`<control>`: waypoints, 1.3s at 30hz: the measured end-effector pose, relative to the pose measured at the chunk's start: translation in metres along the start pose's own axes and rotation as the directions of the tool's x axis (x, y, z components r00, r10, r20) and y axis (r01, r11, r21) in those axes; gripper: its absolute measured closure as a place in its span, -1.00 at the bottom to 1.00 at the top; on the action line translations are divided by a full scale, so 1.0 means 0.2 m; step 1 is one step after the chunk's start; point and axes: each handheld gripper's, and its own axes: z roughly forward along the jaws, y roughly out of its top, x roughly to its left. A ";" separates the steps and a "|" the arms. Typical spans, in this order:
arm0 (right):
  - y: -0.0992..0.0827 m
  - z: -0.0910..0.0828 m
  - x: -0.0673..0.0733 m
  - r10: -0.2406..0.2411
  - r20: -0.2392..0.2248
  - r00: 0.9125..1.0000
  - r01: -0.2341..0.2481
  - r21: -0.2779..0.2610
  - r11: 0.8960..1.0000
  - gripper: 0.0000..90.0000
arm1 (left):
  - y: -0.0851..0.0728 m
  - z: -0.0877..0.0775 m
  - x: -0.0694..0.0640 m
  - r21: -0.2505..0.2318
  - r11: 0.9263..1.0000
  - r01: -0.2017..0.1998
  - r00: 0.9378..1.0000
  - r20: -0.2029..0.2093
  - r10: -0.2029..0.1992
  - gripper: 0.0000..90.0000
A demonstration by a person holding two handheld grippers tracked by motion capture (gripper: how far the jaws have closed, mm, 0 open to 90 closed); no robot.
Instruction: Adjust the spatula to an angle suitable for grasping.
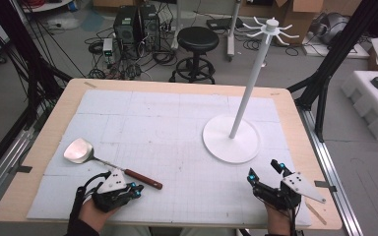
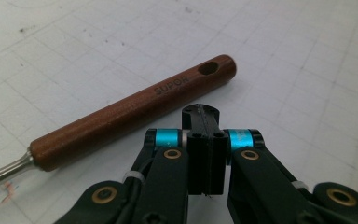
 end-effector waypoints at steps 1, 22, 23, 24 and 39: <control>0.00 0.00 0.00 0.003 -0.001 1.000 -0.003 -0.001 1.000 -0.66 | 0.01 0.02 0.00 0.014 1.000 -0.004 1.000 -0.003 0.004 0.99; -0.01 0.02 -0.02 0.011 -0.004 1.000 -0.011 0.021 1.000 -0.65 | 0.22 0.24 0.21 0.025 0.989 0.145 0.981 -0.135 -0.140 0.99; -0.01 0.02 -0.02 0.011 -0.004 1.000 -0.011 0.021 1.000 -0.65 | 0.22 0.23 0.21 0.020 0.990 0.143 0.982 -0.129 -0.139 0.99; -0.02 0.01 -0.02 0.016 -0.001 1.000 -0.016 0.023 1.000 -0.65 | 0.21 0.21 0.22 0.026 0.991 0.131 0.983 -0.130 -0.127 0.99; -0.01 0.01 -0.02 0.021 0.001 1.000 -0.021 0.019 1.000 -0.64 | 0.06 -0.20 0.71 -0.008 0.959 0.283 0.903 -0.336 -0.269 0.99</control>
